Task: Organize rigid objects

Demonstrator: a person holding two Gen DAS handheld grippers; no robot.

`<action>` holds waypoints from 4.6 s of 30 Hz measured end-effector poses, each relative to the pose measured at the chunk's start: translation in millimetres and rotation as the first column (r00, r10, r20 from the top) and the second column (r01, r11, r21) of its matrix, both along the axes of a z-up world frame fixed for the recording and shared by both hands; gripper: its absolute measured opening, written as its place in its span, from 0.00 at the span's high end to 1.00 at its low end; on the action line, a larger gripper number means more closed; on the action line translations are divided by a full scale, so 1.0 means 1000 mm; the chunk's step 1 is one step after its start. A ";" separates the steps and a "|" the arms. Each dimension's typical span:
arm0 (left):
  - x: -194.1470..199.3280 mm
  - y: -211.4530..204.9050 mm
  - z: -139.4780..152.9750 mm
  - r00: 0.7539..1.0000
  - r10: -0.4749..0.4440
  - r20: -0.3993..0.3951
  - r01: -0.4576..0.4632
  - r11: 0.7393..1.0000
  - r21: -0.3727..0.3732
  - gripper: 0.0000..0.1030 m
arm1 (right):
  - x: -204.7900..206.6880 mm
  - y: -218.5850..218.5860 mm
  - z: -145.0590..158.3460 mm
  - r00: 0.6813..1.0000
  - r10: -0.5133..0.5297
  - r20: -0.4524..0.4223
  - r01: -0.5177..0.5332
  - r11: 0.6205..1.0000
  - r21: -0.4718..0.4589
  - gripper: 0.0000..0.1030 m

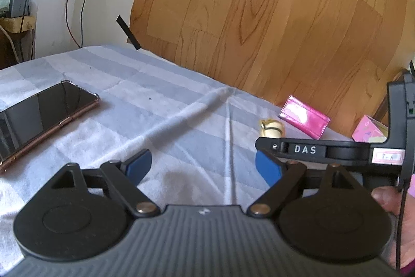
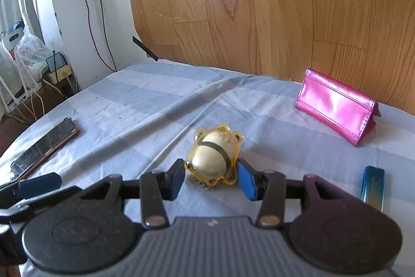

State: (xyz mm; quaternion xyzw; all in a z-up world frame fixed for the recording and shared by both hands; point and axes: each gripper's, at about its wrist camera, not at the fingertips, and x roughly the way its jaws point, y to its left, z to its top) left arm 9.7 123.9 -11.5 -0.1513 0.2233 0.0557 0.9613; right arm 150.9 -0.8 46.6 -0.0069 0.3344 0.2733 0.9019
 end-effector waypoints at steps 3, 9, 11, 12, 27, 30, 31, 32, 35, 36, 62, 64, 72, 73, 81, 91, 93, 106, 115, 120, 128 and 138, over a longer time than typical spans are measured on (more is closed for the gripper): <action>0.002 0.003 0.000 1.000 0.009 -0.011 -0.009 1.000 -0.014 0.14 | 0.000 -0.002 -0.001 1.000 0.000 -0.003 0.000 1.000 0.011 0.58; 0.002 0.004 -0.001 1.000 0.007 -0.016 -0.008 1.000 -0.018 0.14 | 0.000 -0.004 -0.001 1.000 0.001 -0.008 -0.001 1.000 0.024 0.58; 0.002 0.004 -0.001 1.000 0.005 -0.015 -0.006 1.000 -0.019 0.14 | 0.000 -0.005 -0.001 1.000 0.001 -0.009 0.000 1.000 0.027 0.57; 0.002 0.004 -0.001 1.000 0.005 -0.016 -0.006 1.000 -0.019 0.14 | 0.000 -0.005 -0.001 1.000 0.000 -0.010 0.000 1.000 0.027 0.57; 0.004 0.004 -0.001 1.000 -0.010 -0.012 0.010 1.000 -0.027 0.14 | -0.001 -0.005 0.000 1.000 -0.003 -0.011 0.003 1.000 0.029 0.57; 0.003 0.004 -0.001 1.000 -0.009 -0.012 0.009 1.000 -0.025 0.14 | -0.001 -0.005 -0.001 1.000 -0.002 -0.010 0.003 1.000 0.030 0.57; 0.003 0.004 -0.001 1.000 -0.010 -0.012 0.010 1.000 -0.025 0.14 | -0.001 -0.005 -0.001 1.000 -0.002 -0.011 0.003 1.000 0.030 0.57; 0.003 0.004 -0.001 1.000 -0.010 -0.012 0.010 1.000 -0.026 0.14 | -0.001 -0.005 -0.001 1.000 -0.002 -0.011 0.003 1.000 0.030 0.57; 0.003 0.004 -0.001 1.000 -0.009 -0.014 0.008 1.000 -0.027 0.14 | -0.001 -0.004 -0.001 1.000 -0.004 -0.012 0.005 1.000 0.028 0.57; 0.004 0.004 -0.001 1.000 -0.009 -0.015 0.009 1.000 -0.027 0.14 | -0.002 -0.004 -0.001 1.000 -0.005 -0.012 0.005 1.000 0.028 0.57; -0.062 -0.052 -0.004 0.988 -0.069 -0.140 0.087 0.988 0.127 0.09 | -0.216 -0.097 0.006 0.959 0.271 0.084 -0.264 0.960 -0.090 0.46; -0.063 -0.056 -0.004 0.988 -0.064 -0.144 0.086 0.985 0.147 0.09 | -0.221 -0.099 0.006 0.957 0.275 0.098 -0.267 0.960 -0.080 0.42; -0.063 -0.053 -0.006 0.989 -0.068 -0.133 0.086 0.987 0.133 0.08 | -0.216 -0.113 0.009 0.965 0.242 0.098 -0.246 0.969 0.026 0.35; -0.064 -0.053 -0.006 0.990 -0.056 -0.130 0.074 0.989 0.131 0.08 | -0.217 -0.115 0.010 0.965 0.240 0.108 -0.245 0.969 0.033 0.32; -0.062 -0.055 -0.006 0.989 -0.060 -0.136 0.079 0.987 0.139 0.07 | -0.226 -0.118 0.014 0.957 0.245 0.156 -0.254 0.966 0.042 0.27; -0.061 -0.056 -0.005 0.989 -0.060 -0.135 0.078 0.988 0.136 0.07 | -0.231 -0.120 0.016 0.959 0.228 0.167 -0.239 0.970 0.051 0.24; -0.061 -0.054 -0.005 0.990 -0.065 -0.129 0.081 0.989 0.122 0.06 | -0.231 -0.120 0.015 0.960 0.228 0.162 -0.239 0.970 0.051 0.24; -0.073 -0.072 0.024 0.956 -0.291 -0.048 0.281 0.948 -0.151 0.23 | -0.225 -0.124 0.015 0.975 0.182 0.124 -0.188 0.982 0.034 0.24; -0.006 -0.087 0.021 0.929 -0.358 -0.094 0.336 0.922 -0.191 0.23 | -0.180 -0.095 0.014 0.977 0.198 0.075 -0.193 0.979 -0.061 0.26; 0.007 -0.080 0.011 0.921 -0.371 -0.119 0.340 0.914 -0.224 0.55 | -0.152 -0.065 0.012 0.969 0.235 0.078 -0.225 0.967 -0.119 0.31; -0.006 -0.093 0.029 0.930 -0.358 -0.088 0.338 0.923 -0.182 0.63 | -0.149 -0.069 0.011 0.974 0.199 0.111 -0.194 0.980 -0.050 0.53; 0.053 -0.255 0.089 0.758 -0.651 0.040 0.652 0.752 -0.097 0.60 | -0.177 -0.205 0.056 0.902 -0.185 0.390 0.213 0.977 -0.029 0.53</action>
